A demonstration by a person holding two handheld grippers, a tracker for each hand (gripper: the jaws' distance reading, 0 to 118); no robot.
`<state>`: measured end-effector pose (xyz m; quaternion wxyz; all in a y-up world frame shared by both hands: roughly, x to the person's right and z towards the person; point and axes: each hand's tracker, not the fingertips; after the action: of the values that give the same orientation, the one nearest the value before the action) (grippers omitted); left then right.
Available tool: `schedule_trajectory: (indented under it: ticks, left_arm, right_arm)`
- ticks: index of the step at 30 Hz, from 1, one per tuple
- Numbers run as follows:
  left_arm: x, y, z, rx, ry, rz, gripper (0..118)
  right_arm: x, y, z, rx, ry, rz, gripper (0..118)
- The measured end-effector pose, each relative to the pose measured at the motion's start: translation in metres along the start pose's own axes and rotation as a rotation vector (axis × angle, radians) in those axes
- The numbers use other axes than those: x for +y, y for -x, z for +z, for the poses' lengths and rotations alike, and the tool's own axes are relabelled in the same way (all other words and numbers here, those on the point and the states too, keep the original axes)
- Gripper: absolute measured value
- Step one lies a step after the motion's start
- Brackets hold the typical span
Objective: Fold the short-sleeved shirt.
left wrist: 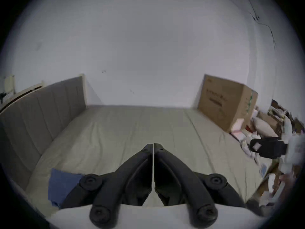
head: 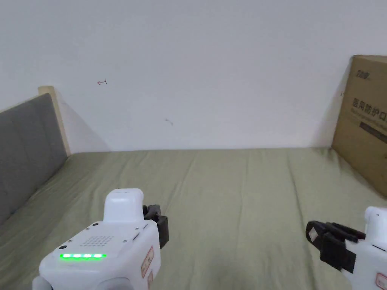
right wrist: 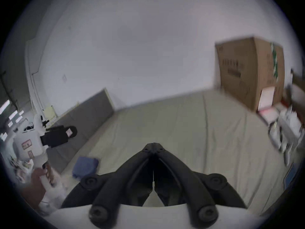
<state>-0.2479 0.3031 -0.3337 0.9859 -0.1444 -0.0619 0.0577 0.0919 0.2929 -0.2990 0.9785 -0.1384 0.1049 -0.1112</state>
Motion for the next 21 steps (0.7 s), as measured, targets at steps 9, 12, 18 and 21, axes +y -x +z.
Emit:
schedule_trajectory:
  ticks: [9,12,18,21]
  left_arm:
    - [-0.011,-0.036,0.019,0.142,-0.266,-0.139,1]
    - [-0.006,-0.043,0.016,0.144,-0.284,-0.177,3]
    - [0.001,-0.046,0.012,0.087,-0.3,-0.165,98]
    - [0.0,-0.044,0.015,0.08,-0.322,-0.145,107]
  right_arm:
    - [0.014,0.012,-0.006,-0.101,-0.237,0.073,0]
    - [0.02,0.019,-0.018,-0.134,-0.215,0.092,0]
    - [0.023,0.026,-0.03,-0.189,-0.174,0.099,97]
    - [0.019,0.028,-0.024,-0.198,-0.183,0.096,111]
